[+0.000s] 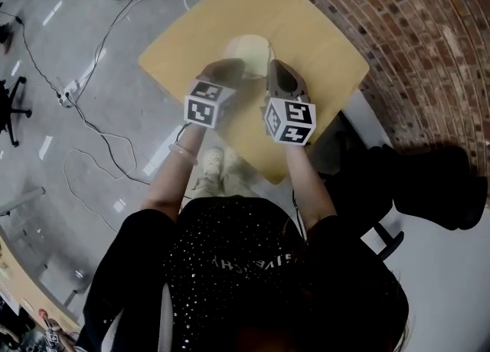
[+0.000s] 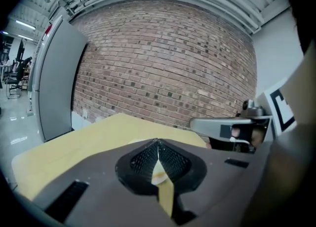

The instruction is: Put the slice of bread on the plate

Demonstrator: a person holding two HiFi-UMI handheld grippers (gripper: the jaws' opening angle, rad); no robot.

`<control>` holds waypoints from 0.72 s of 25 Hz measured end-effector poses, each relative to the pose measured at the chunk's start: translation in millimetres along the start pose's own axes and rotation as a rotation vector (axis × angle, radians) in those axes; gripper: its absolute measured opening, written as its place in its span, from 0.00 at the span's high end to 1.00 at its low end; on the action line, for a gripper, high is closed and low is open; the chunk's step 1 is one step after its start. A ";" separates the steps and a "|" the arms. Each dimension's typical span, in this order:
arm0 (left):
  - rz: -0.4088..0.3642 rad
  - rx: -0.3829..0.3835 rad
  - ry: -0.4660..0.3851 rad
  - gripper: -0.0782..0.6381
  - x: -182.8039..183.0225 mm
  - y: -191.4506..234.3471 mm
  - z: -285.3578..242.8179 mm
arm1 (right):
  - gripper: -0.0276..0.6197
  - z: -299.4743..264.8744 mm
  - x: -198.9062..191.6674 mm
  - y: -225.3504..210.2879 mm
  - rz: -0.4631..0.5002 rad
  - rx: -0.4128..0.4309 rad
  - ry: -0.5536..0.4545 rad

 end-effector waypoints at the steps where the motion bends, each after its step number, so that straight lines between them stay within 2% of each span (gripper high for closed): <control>1: 0.000 0.001 0.000 0.88 -1.4 -2.1 1.0 | 0.94 6.8 -3.4 -1.7 -0.025 -0.027 -0.004; 5: 0.015 0.015 -0.011 0.88 -6.4 -11.5 8.1 | 0.94 27.4 -17.9 -11.3 -0.110 -0.086 -0.003; 18: 0.009 0.042 -0.019 0.88 -20.0 -23.5 41.2 | 0.94 54.9 -30.1 0.2 -0.080 -0.087 -0.002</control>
Point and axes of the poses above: the fingertips, and each gripper's own axes: z backward along the fingers, y to its left, x out of its top, the point moved 1 cm from there along z, backward along the fingers, and after that the axes turned 10 degrees about y, right-handed, at the moved point
